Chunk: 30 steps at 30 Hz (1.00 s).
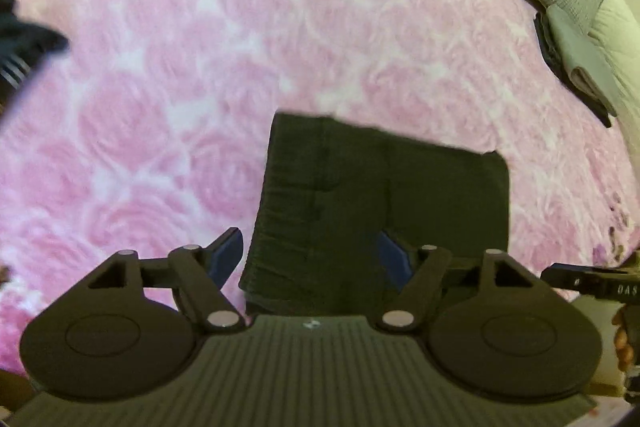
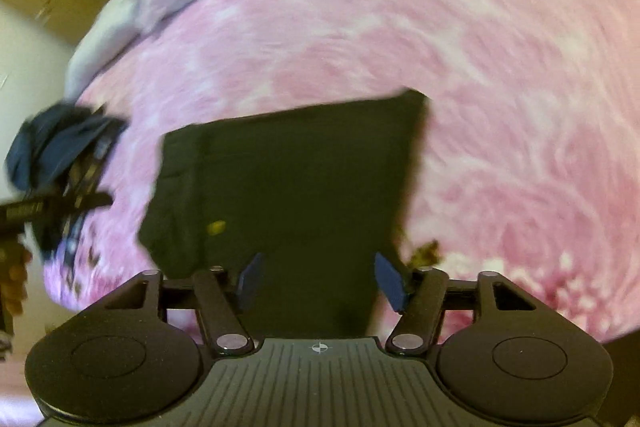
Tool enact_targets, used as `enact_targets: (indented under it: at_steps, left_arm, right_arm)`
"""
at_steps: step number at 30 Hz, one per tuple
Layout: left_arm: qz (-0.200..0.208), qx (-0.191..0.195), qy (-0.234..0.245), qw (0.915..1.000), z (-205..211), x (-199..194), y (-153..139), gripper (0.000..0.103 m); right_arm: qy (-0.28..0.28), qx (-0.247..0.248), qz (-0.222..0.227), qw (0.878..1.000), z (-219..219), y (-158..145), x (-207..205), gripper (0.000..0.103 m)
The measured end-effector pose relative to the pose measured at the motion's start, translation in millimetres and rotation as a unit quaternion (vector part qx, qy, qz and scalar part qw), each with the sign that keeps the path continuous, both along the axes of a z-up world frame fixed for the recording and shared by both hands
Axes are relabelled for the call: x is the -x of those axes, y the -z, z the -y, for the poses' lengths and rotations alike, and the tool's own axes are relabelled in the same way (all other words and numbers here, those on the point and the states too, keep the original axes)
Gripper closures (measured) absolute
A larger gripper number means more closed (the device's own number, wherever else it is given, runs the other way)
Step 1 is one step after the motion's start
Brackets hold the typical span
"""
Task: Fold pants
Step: 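Grasp the folded trousers with both grippers and lift them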
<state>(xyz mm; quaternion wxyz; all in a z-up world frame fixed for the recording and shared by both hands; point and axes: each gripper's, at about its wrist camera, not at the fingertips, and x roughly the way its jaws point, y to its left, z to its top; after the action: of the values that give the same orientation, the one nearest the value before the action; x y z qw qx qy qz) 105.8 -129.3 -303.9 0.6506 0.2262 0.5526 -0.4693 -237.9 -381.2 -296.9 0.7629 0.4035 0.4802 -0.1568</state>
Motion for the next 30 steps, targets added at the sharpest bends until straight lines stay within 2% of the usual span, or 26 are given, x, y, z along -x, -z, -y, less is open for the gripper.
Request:
enact_targets:
  at_steps: [3, 8, 11, 16, 20, 22, 23, 24, 25, 27, 30]
  left_arm:
    - [-0.038, -0.008, 0.011, 0.9992, 3.8, -20.6, 37.7, 0.033]
    - [-0.127, 0.018, 0.030, 0.9912, 8.0, -45.1, 79.6, 0.032]
    - [-0.170, 0.029, 0.040, 0.9842, 10.1, -56.4, 98.7, 0.032]
    - [-0.235, 0.052, 0.038, 0.9699, 13.4, -68.5, 129.1, 0.025]
    - [-0.262, 0.079, 0.030, 0.9612, 13.4, -69.4, 139.6, 0.022]
    - [-0.267, 0.086, 0.025, 0.9595, 13.6, -68.8, 142.9, 0.022]
    - [-0.266, 0.089, 0.022, 0.9595, 14.3, -67.5, 143.0, 0.022]
    - [-0.262, 0.091, 0.020, 0.9607, 15.4, -64.8, 142.7, 0.022]
    - [-0.254, 0.090, 0.019, 0.9629, 16.2, -61.3, 140.7, 0.024]
    - [-0.242, 0.087, 0.013, 0.9662, 15.8, -55.7, 135.6, 0.037]
    - [-0.228, 0.081, 0.013, 0.9703, 16.1, -50.6, 126.0, 0.047]
  right_arm:
    - [0.058, -0.036, 0.001, 0.998, 13.0, 29.6, 9.5, 0.038]
    - [0.128, -0.063, 0.025, 0.989, 23.5, 64.3, 21.6, 0.037]
    - [0.142, -0.087, 0.060, 0.984, 25.5, 78.7, 24.7, 0.037]
    - [0.155, -0.123, 0.107, 0.974, 27.0, 102.7, 22.5, 0.037]
    - [0.168, -0.152, 0.142, 0.964, 31.0, 120.9, 19.0, 0.037]
    - [0.179, -0.167, 0.157, 0.957, 35.1, 127.3, 16.3, 0.037]
    - [0.179, -0.167, 0.159, 0.956, 35.1, 129.0, 12.3, 0.042]
    - [0.174, -0.166, 0.157, 0.958, 34.1, 130.2, 6.1, 0.053]
    - [0.170, -0.155, 0.147, 0.962, 32.5, 129.9, -0.3, 0.056]
    - [0.172, -0.147, 0.140, 0.964, 31.0, 127.8, -3.8, 0.066]
    - [0.174, -0.139, 0.122, 0.967, 29.3, 113.1, -5.1, 0.079]
